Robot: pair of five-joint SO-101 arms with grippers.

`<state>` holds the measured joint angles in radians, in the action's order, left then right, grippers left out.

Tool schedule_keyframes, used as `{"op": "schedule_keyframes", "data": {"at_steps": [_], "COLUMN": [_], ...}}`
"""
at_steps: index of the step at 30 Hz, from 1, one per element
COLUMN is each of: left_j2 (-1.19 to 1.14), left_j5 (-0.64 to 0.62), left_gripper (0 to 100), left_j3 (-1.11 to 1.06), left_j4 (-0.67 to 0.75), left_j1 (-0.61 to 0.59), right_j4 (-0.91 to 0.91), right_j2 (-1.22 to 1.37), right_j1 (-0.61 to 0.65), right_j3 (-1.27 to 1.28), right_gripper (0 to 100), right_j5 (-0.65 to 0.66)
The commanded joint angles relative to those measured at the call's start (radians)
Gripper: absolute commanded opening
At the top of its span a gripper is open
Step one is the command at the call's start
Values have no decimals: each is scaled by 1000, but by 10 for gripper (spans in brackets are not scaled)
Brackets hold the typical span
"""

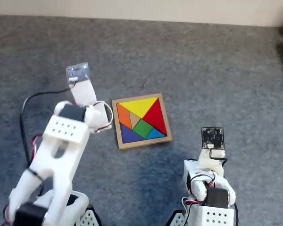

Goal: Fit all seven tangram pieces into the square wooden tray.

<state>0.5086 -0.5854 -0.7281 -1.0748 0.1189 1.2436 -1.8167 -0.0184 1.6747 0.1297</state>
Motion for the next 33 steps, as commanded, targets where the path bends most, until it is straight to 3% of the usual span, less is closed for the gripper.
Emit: {"op": "schedule_keyframes", "data": {"at_steps": [1,19,33], "left_j2": [136,526,763], "left_j5": [6,328,358], "left_gripper": [5,5,5], "left_j3": [-99,-555,-875], "left_j4": [123,552,885], "left_j1": [-16,-16,-8], "right_j4": [7,7,7], "right_j2": [-18,-18,-18], "right_j1": [-10,-10,-10], "right_j3": [102,102,102], "right_gripper": [5,5,5], "right_j5": [11,11,11]}}
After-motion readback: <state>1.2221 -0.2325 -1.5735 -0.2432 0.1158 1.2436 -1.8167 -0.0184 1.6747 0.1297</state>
